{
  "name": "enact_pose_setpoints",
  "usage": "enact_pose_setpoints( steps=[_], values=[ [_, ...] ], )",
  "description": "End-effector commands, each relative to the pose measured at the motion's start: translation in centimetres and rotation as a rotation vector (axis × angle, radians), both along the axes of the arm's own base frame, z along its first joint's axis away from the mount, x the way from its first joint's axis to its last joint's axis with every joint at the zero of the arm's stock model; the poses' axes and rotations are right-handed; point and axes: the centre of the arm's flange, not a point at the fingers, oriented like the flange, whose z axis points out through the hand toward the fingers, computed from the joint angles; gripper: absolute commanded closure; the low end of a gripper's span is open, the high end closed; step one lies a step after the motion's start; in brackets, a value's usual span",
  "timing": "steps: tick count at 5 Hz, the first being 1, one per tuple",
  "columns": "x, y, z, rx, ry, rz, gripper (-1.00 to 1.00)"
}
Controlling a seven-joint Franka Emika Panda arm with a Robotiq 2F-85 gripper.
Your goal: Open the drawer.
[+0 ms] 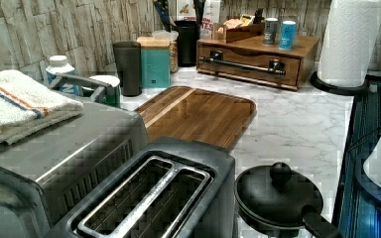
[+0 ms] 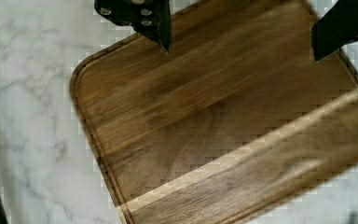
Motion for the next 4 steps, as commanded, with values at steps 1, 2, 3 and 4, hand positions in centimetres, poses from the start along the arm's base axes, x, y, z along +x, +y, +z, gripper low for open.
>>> enact_pose_setpoints(
  steps=[1,2,3,4],
  values=[
    [-3.7,-12.7,-1.4,-0.006,-0.152,0.218,-1.00],
    [-4.5,-15.0,-2.9,-0.047,-0.223,0.258,-1.00],
    [-4.8,-17.1,-4.1,-0.052,-0.240,0.280,-1.00],
    [-4.4,-19.3,-4.4,-0.042,-0.177,0.275,-1.00]
  ],
)
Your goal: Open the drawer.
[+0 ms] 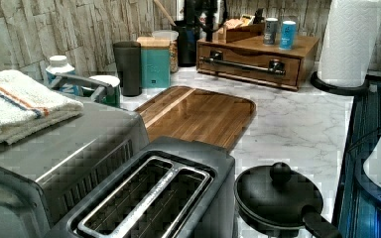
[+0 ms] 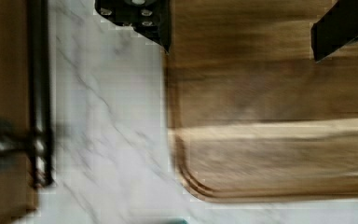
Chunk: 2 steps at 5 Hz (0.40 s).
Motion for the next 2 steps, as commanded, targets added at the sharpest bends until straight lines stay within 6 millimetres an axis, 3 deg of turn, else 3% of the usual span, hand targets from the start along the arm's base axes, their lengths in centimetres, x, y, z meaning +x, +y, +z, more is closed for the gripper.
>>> enact_pose_setpoints(
  steps=[1,2],
  values=[
    [-3.0,-8.2,1.8,-0.034,-0.099,-0.002,-1.00],
    [-2.8,-8.7,0.1,-0.080,-0.117,0.052,-1.00]
  ],
)
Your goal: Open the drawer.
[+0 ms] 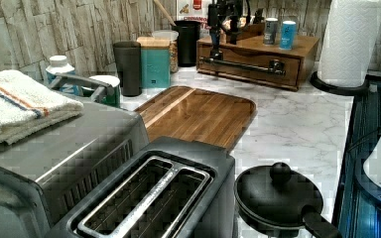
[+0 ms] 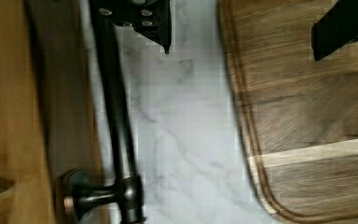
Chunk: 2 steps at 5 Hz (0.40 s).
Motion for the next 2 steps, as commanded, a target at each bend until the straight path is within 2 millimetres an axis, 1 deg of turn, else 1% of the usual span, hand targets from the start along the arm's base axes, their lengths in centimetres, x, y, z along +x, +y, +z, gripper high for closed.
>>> enact_pose_setpoints(
  steps=[1,2],
  values=[
    [0.56,-2.17,0.13,-0.112,-0.114,0.163,-1.00],
    [0.47,-3.07,-0.30,-0.129,-0.083,0.147,-1.00]
  ],
)
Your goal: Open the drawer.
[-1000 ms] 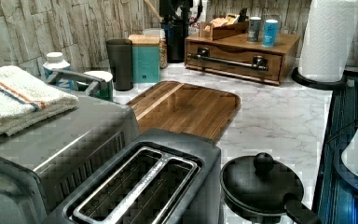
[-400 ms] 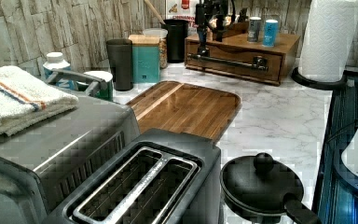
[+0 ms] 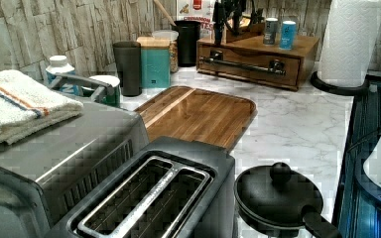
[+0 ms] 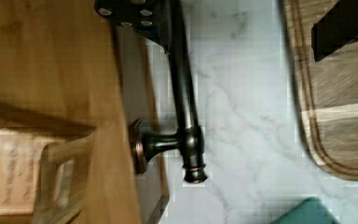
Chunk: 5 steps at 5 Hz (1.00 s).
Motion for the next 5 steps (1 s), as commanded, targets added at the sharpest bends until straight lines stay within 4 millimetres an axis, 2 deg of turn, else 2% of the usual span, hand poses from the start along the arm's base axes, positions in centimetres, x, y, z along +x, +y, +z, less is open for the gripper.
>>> enact_pose_setpoints(
  steps=[1,2,3,5],
  values=[
    [-0.3,-0.7,-1.9,-0.057,0.031,0.140,-1.00],
    [-0.3,-2.0,-2.7,-0.109,0.044,0.181,-1.00],
    [-0.7,-3.5,-3.8,-0.086,0.034,0.172,-1.00],
    [-1.6,-3.6,-7.2,-0.066,0.030,0.110,-1.00]
  ],
)
